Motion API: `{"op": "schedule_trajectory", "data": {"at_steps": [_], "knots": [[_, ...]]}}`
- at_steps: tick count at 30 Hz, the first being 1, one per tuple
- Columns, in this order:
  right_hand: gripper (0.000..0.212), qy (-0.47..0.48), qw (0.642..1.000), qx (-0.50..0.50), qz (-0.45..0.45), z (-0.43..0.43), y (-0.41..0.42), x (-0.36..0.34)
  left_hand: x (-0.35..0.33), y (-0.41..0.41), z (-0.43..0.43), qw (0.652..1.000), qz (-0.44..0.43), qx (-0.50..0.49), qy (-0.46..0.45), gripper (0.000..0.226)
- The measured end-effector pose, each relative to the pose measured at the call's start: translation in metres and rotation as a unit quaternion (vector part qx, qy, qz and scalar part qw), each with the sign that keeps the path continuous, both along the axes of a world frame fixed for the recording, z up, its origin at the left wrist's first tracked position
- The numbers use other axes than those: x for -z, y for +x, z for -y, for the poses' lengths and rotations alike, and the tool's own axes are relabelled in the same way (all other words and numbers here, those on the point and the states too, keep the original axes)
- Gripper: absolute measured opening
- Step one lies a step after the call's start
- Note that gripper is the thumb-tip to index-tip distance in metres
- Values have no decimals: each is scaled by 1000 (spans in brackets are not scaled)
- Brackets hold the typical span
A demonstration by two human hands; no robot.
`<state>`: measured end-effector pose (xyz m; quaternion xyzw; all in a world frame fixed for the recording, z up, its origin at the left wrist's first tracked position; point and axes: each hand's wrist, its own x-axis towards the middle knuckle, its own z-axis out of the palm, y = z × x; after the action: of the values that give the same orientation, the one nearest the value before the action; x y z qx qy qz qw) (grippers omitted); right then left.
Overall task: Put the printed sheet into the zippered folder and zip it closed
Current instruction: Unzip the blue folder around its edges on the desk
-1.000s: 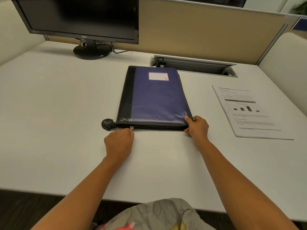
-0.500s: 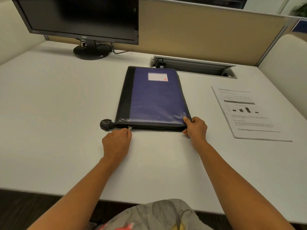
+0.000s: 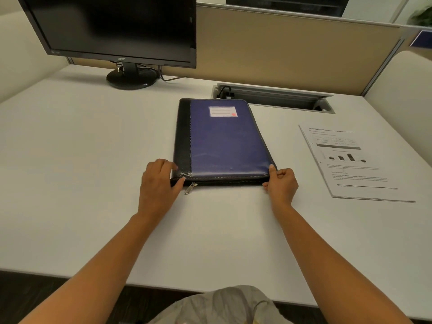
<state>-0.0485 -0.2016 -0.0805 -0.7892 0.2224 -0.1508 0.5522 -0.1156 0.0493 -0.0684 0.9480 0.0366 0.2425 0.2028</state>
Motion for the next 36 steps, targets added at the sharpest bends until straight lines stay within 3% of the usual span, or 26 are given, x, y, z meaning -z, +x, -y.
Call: {"op": "schedule_trajectory", "data": {"at_steps": [5,11,14,20,26,31,36], "knots": [[30,-39,998,-29,46,-17,-24,6,-6,12,-5,994,-105,-13,-39,43],[23,-157,967,-199,19,-41,-44,4,3,5,14,990,-113,49,-73,48],[28,-223,946,-236,-13,-44,-45,3,7,4,32,989,-100,62,-91,47],[44,-286,932,-222,-24,-53,-51,4,6,7,44,970,-120,93,-190,45],[34,-291,938,-181,-49,-62,-51,1,11,5,34,917,-176,122,-337,51],[42,-305,934,-179,-56,-65,-53,-1,9,8,31,904,-206,148,-343,56],[36,-300,935,-178,-60,-67,-54,-1,9,11,28,904,-230,159,-325,61]]}}
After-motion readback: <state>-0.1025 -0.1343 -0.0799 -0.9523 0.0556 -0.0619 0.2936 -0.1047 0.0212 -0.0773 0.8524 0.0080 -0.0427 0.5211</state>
